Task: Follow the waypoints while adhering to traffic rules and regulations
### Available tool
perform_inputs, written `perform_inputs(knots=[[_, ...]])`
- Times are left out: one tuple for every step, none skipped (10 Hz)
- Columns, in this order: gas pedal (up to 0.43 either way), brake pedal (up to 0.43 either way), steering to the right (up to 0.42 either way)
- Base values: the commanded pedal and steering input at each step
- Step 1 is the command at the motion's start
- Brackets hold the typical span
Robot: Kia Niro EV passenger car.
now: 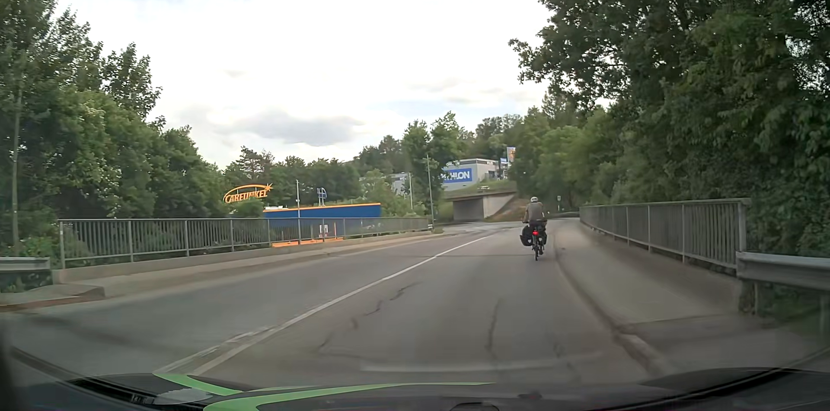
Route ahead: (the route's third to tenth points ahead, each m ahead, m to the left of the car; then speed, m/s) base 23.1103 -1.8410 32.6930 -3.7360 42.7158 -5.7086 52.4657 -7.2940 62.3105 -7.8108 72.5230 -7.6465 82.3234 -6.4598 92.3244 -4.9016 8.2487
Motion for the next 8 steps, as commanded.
perform_inputs(knots=[[0.047,0.0,0.055],[0.047,0.0,0.055],[0.047,0.0,0.055],[0.047,0.0,0.055],[0.047,0.0,0.055],[0.047,0.0,0.055],[0.047,0.0,0.055],[0.047,0.0,0.054]])
